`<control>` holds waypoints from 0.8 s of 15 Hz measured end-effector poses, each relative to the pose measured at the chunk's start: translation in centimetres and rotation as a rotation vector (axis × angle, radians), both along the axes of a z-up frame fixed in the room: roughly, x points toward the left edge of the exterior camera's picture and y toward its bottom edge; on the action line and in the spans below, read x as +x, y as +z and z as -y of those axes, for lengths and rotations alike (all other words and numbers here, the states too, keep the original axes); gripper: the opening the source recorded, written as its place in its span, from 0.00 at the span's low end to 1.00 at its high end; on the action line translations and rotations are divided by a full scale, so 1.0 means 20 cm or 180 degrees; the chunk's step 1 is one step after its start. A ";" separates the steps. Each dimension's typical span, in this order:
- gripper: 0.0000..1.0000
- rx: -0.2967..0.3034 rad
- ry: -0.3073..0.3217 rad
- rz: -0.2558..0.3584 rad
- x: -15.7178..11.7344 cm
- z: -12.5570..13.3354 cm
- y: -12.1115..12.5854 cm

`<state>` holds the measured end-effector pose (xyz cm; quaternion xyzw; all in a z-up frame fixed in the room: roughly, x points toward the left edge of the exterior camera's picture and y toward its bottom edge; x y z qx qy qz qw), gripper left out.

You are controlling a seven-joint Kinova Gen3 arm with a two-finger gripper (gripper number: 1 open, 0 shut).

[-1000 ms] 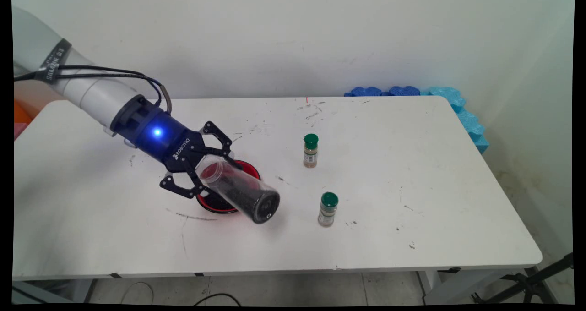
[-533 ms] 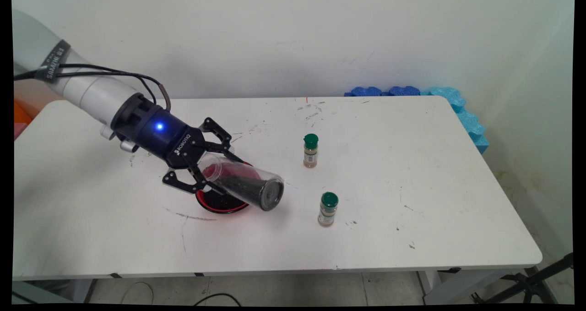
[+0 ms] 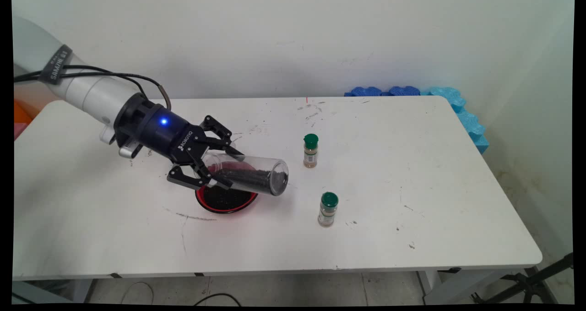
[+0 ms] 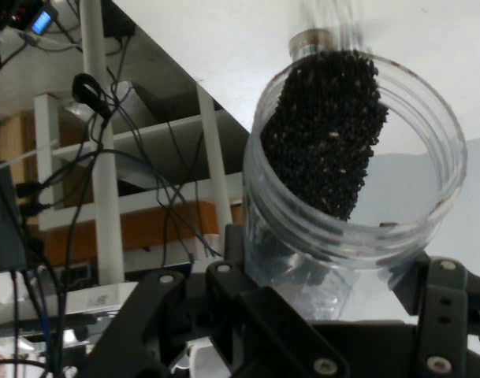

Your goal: Pour the black seasoning powder in the red bowl

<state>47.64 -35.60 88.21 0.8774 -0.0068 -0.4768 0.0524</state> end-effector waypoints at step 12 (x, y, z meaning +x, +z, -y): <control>0.00 0.0127 0.0375 -0.0292 -0.04 0.06 -0.07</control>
